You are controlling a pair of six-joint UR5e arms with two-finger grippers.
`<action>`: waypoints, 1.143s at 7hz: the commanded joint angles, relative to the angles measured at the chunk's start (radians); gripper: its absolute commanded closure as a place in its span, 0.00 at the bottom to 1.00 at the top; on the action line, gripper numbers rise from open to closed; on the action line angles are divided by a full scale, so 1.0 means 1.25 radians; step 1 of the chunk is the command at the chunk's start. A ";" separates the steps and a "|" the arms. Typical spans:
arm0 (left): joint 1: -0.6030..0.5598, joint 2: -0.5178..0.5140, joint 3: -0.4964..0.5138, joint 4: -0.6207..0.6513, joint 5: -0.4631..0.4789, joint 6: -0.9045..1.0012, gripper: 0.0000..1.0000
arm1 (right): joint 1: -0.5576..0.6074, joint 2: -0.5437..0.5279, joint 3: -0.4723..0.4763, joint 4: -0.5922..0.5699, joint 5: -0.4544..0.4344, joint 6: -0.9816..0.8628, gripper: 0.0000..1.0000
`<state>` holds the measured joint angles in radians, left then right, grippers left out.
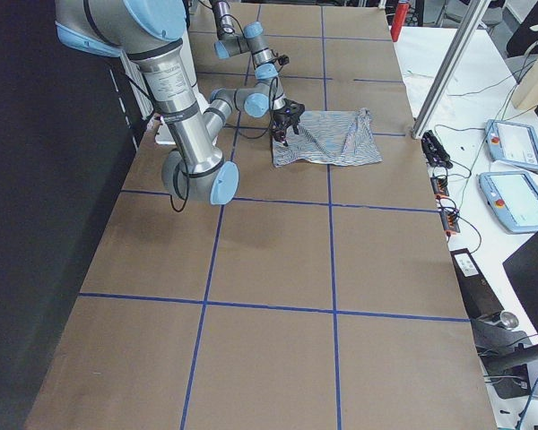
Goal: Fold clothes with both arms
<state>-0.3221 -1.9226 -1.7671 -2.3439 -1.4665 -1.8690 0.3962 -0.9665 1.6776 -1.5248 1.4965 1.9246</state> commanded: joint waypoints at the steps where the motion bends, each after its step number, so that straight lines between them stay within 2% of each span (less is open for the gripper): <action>1: 0.001 0.000 0.000 0.000 0.000 -0.001 1.00 | -0.008 -0.001 -0.004 -0.011 0.031 0.002 0.21; 8: 0.002 -0.002 0.001 0.001 -0.001 -0.001 1.00 | -0.008 -0.006 -0.014 -0.044 0.034 -0.002 0.22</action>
<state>-0.3191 -1.9254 -1.7658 -2.3425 -1.4669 -1.8699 0.3866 -0.9753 1.6576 -1.5685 1.5381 1.9214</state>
